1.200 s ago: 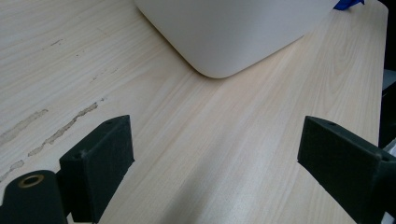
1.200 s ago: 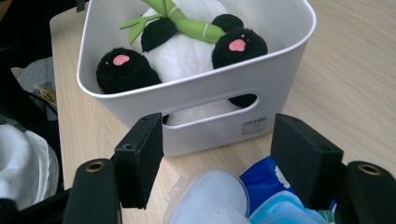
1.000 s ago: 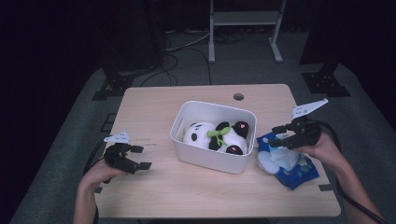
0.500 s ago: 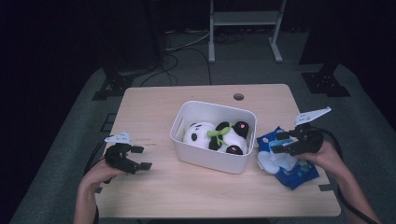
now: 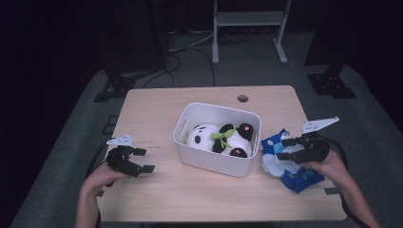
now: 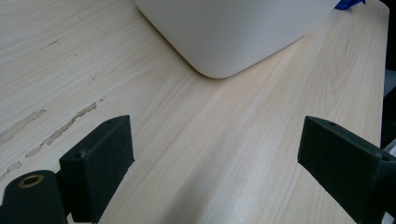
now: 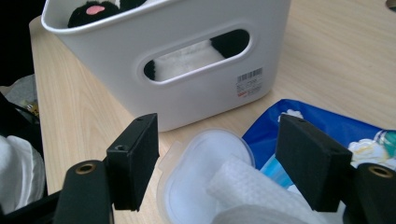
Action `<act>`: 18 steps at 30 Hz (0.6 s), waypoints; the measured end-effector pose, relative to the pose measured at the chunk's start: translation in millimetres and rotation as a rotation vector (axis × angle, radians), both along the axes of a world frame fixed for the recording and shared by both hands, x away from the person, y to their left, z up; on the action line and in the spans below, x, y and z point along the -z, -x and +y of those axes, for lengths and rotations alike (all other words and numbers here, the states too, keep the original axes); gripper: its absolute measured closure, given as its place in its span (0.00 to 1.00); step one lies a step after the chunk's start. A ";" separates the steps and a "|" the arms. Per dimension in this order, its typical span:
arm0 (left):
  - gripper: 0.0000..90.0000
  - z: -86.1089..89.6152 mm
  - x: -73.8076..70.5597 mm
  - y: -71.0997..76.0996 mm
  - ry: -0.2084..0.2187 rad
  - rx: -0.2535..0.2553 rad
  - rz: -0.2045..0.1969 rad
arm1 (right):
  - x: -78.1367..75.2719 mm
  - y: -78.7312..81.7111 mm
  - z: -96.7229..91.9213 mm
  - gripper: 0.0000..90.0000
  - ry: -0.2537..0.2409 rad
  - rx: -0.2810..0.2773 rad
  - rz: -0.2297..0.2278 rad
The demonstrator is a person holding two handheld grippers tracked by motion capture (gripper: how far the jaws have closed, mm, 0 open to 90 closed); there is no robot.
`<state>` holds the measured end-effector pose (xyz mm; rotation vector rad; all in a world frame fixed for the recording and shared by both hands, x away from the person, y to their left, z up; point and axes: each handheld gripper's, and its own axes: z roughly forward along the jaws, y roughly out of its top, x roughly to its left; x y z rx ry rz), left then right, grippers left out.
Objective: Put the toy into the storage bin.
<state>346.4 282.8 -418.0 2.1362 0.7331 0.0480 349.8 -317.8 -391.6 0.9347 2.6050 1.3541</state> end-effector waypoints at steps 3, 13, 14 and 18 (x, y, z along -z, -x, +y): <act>0.10 0.1 -0.2 0.0 0.000 0.002 -0.003 | 4.2 2.2 1.3 0.31 -0.004 0.004 0.000; 0.10 -1.7 -0.4 0.5 -0.001 0.007 -0.004 | 14.8 11.4 0.0 0.31 -0.022 0.022 0.001; 0.10 -1.9 -0.4 0.6 -0.002 0.008 -0.004 | 15.6 12.5 -0.5 0.31 -0.022 0.024 -0.002; 0.10 -2.7 -0.2 0.7 -0.004 0.009 -0.001 | 18.8 15.6 -2.7 0.31 -0.021 0.037 -0.001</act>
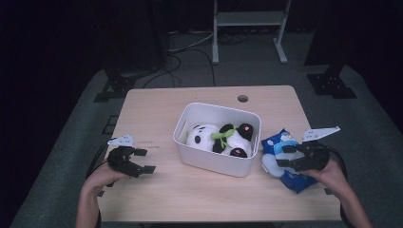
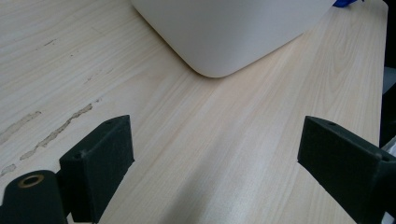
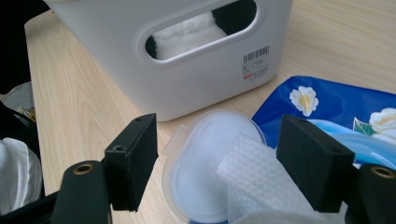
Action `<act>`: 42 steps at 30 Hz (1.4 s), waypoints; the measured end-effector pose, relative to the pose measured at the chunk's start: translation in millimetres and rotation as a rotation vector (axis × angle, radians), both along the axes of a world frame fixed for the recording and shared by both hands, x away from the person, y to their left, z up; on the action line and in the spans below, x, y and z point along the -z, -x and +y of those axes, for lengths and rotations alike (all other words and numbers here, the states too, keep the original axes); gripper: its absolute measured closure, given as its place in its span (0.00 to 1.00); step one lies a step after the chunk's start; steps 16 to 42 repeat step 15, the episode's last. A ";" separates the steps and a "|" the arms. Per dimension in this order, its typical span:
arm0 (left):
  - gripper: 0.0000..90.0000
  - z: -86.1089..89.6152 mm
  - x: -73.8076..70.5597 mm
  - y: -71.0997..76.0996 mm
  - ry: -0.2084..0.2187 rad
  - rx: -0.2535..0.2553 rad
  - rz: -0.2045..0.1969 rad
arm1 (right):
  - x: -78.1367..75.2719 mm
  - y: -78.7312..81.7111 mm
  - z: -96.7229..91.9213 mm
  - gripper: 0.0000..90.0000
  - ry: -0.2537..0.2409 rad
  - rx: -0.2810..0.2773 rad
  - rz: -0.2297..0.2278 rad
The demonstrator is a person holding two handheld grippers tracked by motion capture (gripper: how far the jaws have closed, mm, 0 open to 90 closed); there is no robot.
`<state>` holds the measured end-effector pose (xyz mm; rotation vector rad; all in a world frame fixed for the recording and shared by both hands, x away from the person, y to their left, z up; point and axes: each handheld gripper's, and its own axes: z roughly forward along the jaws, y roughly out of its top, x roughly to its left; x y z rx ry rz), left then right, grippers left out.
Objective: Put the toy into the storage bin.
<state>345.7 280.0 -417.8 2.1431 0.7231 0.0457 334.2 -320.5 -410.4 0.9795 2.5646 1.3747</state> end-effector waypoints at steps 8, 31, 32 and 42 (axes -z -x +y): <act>0.10 0.0 0.7 -0.1 0.001 0.000 0.001 | 5.9 5.6 0.5 0.31 -0.010 0.011 -0.001; 0.10 -0.5 -0.8 0.0 0.001 0.000 -0.003 | 6.8 8.2 1.2 0.30 -0.008 0.012 -0.007; 0.10 -0.5 -0.8 0.0 0.001 0.000 -0.003 | 6.8 8.2 1.2 0.30 -0.008 0.012 -0.007; 0.10 -0.5 -0.8 0.0 0.001 0.000 -0.003 | 6.8 8.2 1.2 0.30 -0.008 0.012 -0.007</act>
